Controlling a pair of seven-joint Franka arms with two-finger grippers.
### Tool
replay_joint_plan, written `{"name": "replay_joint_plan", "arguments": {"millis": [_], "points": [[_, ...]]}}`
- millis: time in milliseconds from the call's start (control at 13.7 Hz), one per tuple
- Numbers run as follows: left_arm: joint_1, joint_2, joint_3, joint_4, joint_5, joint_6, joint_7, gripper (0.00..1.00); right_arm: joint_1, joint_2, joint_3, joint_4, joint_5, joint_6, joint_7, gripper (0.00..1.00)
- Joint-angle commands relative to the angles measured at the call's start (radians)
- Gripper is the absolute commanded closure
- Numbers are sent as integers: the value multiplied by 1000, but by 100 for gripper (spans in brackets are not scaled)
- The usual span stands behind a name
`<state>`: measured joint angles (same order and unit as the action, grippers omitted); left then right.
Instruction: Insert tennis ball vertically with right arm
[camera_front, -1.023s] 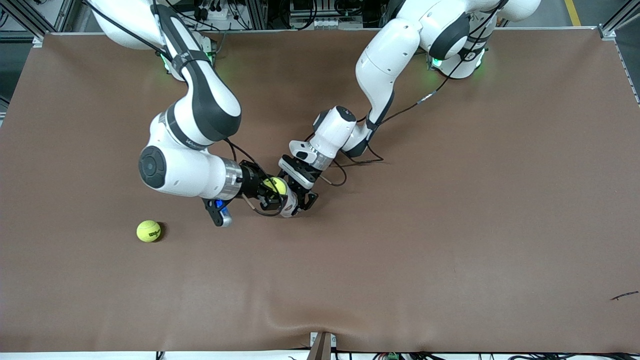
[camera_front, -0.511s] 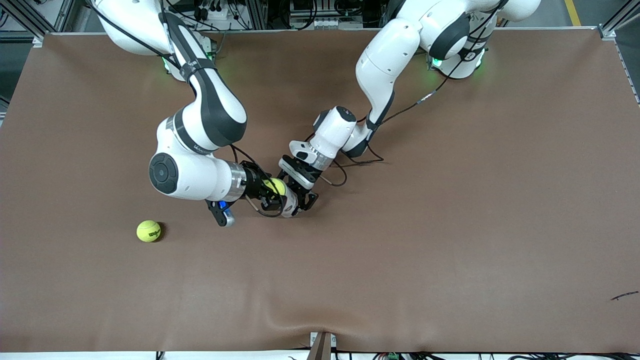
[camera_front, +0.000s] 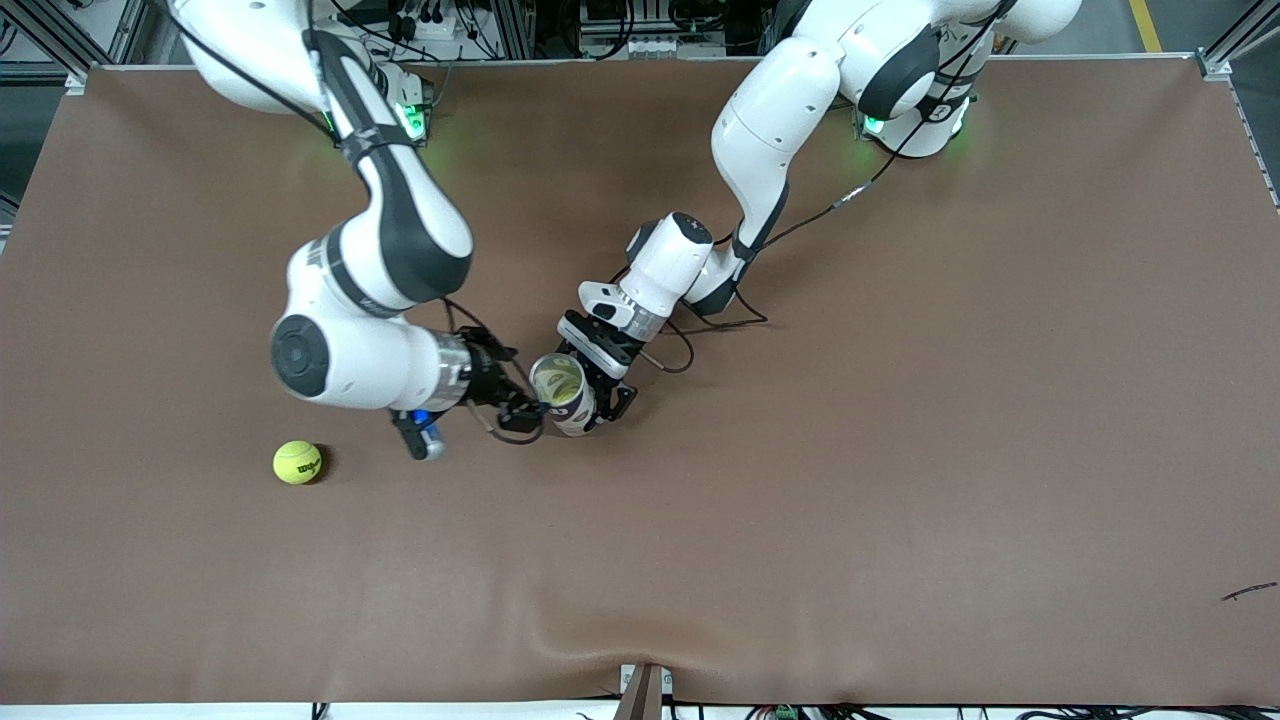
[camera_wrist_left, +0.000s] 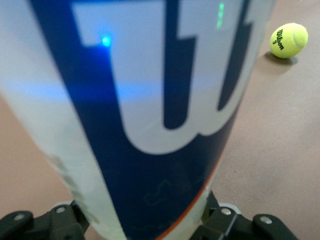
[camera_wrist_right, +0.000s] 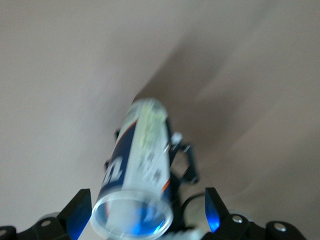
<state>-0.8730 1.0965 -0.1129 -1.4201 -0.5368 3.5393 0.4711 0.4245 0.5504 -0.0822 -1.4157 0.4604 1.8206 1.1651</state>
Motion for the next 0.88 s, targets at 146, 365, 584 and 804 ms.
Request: {"name": "replay_joint_plan", "arguments": {"millis": [146,365,584,804], "points": [[-12,13,10,20,-12,13,-5,12,-156,-3,13,-12,-221,-106,-287,0],[-12,13,10,21,-11,13,-5,13,-242,37,12,-29,-256,-57,-518,0],[-12,13,12,21,-6,13,-5,24,-294,42,12,-205,-310,208,-729,0],[-12,13,12,21,-5,13,-5,29,-319,42,12,-276,-391,308,-849,0]]}}
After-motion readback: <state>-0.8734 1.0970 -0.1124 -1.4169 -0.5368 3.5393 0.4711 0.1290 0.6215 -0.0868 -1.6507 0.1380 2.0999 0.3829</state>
